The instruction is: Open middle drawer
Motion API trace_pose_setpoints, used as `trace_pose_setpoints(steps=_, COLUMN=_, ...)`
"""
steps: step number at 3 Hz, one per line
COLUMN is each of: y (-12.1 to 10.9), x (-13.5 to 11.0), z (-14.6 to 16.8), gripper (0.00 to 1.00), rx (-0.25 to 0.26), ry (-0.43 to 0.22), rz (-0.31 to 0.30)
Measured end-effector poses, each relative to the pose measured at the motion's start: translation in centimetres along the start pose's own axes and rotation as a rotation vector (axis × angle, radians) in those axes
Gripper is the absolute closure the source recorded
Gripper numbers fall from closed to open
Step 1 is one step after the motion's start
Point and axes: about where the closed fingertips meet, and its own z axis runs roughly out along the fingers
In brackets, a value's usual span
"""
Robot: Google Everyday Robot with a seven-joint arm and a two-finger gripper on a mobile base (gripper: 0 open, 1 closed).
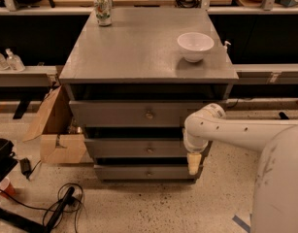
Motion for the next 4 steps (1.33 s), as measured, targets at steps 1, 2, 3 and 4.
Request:
trace_pose_setpoints(steps=1, y=-1.0, x=-0.2, z=2.3, gripper=0.0, rx=-0.006, ry=-0.001, rz=-0.011)
trace_pose_setpoints(steps=2, y=-1.3, x=0.0, z=4.5, gripper=0.0, rx=0.0, ry=-0.009, rz=-0.015)
trace_pose_setpoints(steps=3, y=-2.0, x=0.5, z=6.3, gripper=0.0, rx=0.013, ry=-0.012, rz=-0.016)
trace_pose_setpoints(steps=4, y=-2.6, x=0.9, z=7.1, gripper=0.0, rx=0.019, ry=-0.007, rz=-0.014)
